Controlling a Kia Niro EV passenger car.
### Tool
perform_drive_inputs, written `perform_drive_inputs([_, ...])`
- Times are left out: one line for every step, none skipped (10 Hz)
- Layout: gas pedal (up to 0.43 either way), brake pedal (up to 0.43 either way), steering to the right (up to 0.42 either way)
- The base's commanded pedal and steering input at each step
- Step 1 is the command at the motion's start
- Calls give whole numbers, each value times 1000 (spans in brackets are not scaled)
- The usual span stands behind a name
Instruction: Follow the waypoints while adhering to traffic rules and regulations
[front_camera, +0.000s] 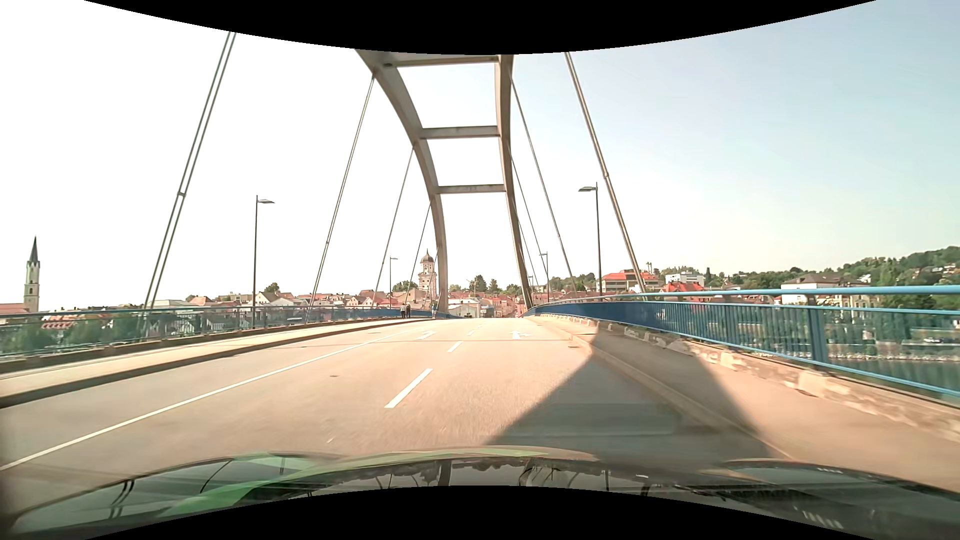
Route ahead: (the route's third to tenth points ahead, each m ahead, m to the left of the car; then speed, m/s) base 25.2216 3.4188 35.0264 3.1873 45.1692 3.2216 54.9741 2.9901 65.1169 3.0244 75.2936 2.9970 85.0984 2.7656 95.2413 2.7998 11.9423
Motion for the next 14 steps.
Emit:
perform_drive_inputs([209,0,-2])
perform_drive_inputs([197,0,-2])
perform_drive_inputs([177,0,-2])
perform_drive_inputs([177,0,-1])
perform_drive_inputs([177,0,-2])
perform_drive_inputs([177,0,-1])
perform_drive_inputs([189,0,-1])
perform_drive_inputs([189,0,-1])
perform_drive_inputs([189,0,-1])
perform_drive_inputs([177,0,-1])
perform_drive_inputs([150,0,-1])
perform_drive_inputs([110,0,-1])
perform_drive_inputs([98,0,-1])
perform_drive_inputs([98,0,-1])
